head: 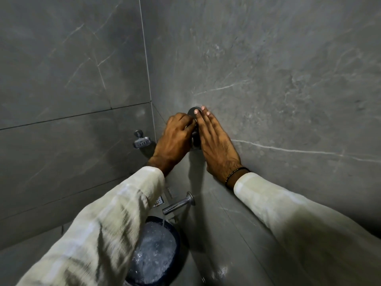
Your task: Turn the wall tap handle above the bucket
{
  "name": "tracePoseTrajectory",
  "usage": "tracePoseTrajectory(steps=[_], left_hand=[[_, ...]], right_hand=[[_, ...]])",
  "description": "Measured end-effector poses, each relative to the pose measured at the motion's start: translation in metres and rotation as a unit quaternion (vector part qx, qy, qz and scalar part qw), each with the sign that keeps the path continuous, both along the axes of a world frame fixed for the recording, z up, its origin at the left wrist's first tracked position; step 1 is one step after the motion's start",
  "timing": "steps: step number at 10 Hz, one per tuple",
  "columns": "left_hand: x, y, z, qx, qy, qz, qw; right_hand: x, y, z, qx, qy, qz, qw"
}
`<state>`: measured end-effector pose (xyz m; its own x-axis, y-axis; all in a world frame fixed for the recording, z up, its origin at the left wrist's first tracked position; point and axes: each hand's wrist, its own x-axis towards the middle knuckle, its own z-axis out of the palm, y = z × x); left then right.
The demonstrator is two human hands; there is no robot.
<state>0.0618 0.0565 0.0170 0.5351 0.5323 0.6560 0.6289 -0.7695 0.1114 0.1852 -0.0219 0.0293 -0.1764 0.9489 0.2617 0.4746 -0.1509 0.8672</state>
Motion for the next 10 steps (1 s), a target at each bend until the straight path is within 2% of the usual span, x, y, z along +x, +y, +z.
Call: tracePoseTrajectory(steps=[1,2,4,6,8,10], left_hand=[[-0.006,0.004,-0.003,0.073,0.03,-0.012,0.997],[-0.01,0.002,0.003,0.064,0.053,0.008,0.997],[-0.025,-0.012,0.013,-0.057,0.108,0.045,0.992],[-0.046,-0.043,0.022,-0.082,0.103,0.023,0.991],[-0.05,-0.093,0.051,-0.053,0.117,-0.022,0.991],[-0.074,-0.145,0.13,0.027,0.1,-0.03,0.994]], right_hand=[[0.0,0.001,-0.003,0.003,-0.007,-0.001,1.0],[0.0,0.0,-0.001,-0.006,-0.001,0.0,1.0],[-0.001,-0.008,0.01,-0.031,0.039,-0.008,0.999],[0.003,-0.044,0.025,-0.028,0.111,-0.007,0.993],[-0.007,-0.095,0.073,-0.012,0.198,-0.022,0.98],[-0.027,-0.165,0.145,0.046,0.236,-0.04,0.97]])
